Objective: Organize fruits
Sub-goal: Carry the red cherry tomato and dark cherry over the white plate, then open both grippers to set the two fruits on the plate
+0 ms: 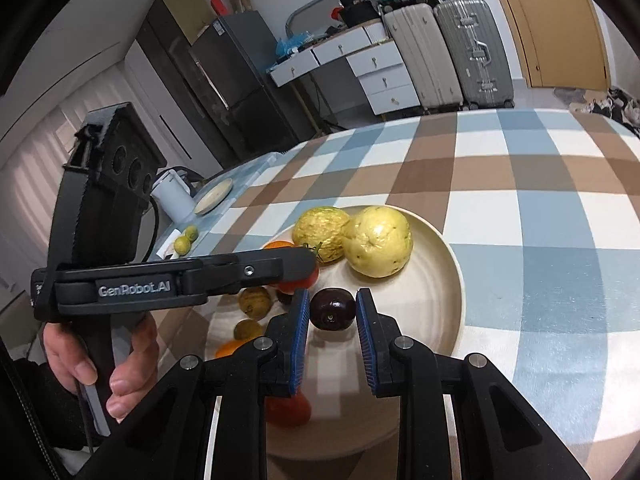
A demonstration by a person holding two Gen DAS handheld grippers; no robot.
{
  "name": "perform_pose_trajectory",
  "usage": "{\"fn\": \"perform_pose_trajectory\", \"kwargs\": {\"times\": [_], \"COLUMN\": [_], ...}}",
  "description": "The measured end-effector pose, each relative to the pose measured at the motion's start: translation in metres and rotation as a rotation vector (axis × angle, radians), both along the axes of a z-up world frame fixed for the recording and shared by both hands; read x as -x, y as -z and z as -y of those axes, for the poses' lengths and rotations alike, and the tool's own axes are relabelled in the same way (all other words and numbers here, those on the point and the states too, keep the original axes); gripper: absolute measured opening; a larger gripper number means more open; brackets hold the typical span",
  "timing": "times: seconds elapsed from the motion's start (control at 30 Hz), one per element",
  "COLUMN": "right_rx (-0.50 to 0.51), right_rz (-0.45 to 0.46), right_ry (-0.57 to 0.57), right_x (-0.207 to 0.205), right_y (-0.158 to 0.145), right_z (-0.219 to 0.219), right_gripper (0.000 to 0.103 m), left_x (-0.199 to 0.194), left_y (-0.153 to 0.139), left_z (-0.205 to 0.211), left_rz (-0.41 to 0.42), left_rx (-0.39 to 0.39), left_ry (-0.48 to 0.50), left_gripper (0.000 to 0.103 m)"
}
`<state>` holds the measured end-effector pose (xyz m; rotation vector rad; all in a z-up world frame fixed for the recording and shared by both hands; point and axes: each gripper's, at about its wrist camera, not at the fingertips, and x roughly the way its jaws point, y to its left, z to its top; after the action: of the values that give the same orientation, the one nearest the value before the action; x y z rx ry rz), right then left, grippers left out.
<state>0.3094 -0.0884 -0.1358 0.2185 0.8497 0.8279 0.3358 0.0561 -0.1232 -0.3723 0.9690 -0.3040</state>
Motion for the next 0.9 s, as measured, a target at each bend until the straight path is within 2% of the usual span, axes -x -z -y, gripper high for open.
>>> {"fn": "perform_pose_trajectory", "kwargs": {"times": [0.4, 0.43, 0.47, 0.5, 0.53, 0.6, 0.7, 0.77, 0.9], "right_rx": [0.021, 0.017, 0.006, -0.004, -0.015, -0.026, -0.031, -0.045, -0.057], "right_rz": [0.004, 0.000, -0.004, -0.002, 0.006, 0.025, 0.055, 0.065, 0.091], "right_ry": [-0.009, -0.004, 0.004, 0.009, 0.014, 0.021, 0.051, 0.075, 0.121], "right_x": [-0.007, -0.007, -0.007, -0.006, -0.002, 0.005, 0.015, 0.023, 0.040], "right_y": [0.002, 0.002, 0.001, -0.001, -0.004, -0.009, -0.019, -0.026, -0.039], "right_z": [-0.011, -0.009, -0.007, -0.005, -0.001, 0.004, 0.014, 0.023, 0.038], "right_gripper": [0.025, 0.028, 0.039, 0.045, 0.048, 0.050, 0.064, 0.076, 0.086], "left_x": [-0.003, -0.001, 0.000, 0.002, 0.005, 0.011, 0.025, 0.035, 0.060], "left_y": [-0.006, -0.008, -0.010, -0.012, -0.016, -0.022, -0.034, -0.041, -0.058], "left_z": [0.002, 0.002, 0.003, 0.002, 0.002, 0.003, 0.003, 0.003, 0.004], "left_rz": [0.011, 0.011, 0.011, 0.016, 0.022, 0.030, 0.057, 0.076, 0.120], "left_rx": [0.029, 0.027, 0.019, 0.018, 0.018, 0.010, 0.002, -0.005, -0.044], "left_ry": [0.005, 0.007, 0.007, 0.005, 0.002, 0.000, -0.005, -0.011, -0.033], "left_gripper": [0.027, 0.027, 0.029, 0.030, 0.031, 0.034, 0.042, 0.051, 0.066]}}
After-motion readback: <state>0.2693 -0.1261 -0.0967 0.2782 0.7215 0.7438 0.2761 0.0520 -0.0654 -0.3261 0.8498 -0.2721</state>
